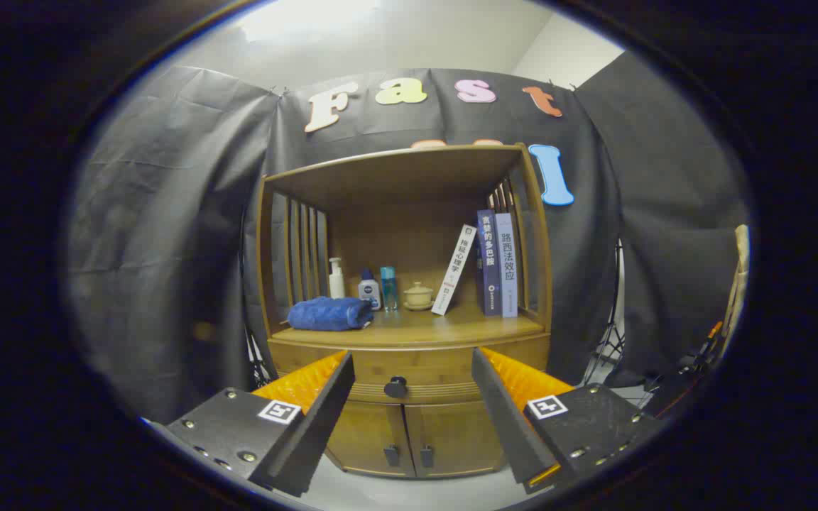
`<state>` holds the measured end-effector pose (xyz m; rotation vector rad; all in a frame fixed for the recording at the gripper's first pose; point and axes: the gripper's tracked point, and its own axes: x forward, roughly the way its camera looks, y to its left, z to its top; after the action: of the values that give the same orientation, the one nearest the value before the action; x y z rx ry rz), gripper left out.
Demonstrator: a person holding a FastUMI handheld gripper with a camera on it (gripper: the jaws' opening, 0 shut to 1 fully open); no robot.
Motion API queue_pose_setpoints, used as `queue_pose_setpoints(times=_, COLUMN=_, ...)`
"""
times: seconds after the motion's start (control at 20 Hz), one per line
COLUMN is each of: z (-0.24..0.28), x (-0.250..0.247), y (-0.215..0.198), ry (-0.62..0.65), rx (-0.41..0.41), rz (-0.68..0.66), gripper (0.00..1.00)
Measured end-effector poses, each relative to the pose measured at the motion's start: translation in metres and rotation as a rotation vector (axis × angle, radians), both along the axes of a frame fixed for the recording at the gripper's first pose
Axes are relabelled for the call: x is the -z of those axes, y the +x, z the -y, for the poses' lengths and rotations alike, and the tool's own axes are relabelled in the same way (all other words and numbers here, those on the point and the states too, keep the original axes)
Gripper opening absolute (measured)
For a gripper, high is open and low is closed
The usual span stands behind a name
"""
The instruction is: Pull open the drawer, take out the items inside it, and place them on the countertop above the cabinet.
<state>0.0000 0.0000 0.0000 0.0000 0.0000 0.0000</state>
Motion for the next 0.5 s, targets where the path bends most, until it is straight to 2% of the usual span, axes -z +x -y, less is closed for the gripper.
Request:
queue_pose_setpoints(times=0.2, z=0.007, x=0.007, y=0.002, ry=0.026, rx=-0.014, rz=-0.011, gripper=1.00)
queue_pose_setpoints(times=0.5, z=0.023, x=0.019, y=0.007, ry=0.042, rx=0.012, rz=-0.041, gripper=1.00)
